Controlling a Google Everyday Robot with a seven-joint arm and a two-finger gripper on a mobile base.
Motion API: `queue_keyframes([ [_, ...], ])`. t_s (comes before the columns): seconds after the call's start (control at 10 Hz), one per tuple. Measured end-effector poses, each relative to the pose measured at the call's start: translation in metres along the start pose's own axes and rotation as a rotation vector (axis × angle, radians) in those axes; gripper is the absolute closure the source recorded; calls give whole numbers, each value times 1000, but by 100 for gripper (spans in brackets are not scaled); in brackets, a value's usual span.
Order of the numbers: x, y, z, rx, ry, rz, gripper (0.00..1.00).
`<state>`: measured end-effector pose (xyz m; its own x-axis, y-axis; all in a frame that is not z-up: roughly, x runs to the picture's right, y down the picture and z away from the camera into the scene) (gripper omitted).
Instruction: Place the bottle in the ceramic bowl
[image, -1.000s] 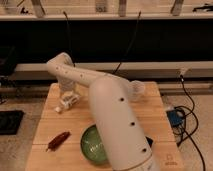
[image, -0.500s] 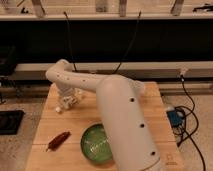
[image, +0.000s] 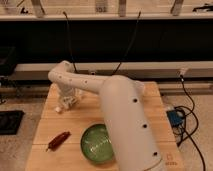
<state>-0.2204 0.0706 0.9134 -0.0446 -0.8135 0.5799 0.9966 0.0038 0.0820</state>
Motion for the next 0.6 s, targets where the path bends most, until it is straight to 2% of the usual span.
queue_keyframes([
  [0.6, 9, -1, 13, -29, -41, 27, 20],
])
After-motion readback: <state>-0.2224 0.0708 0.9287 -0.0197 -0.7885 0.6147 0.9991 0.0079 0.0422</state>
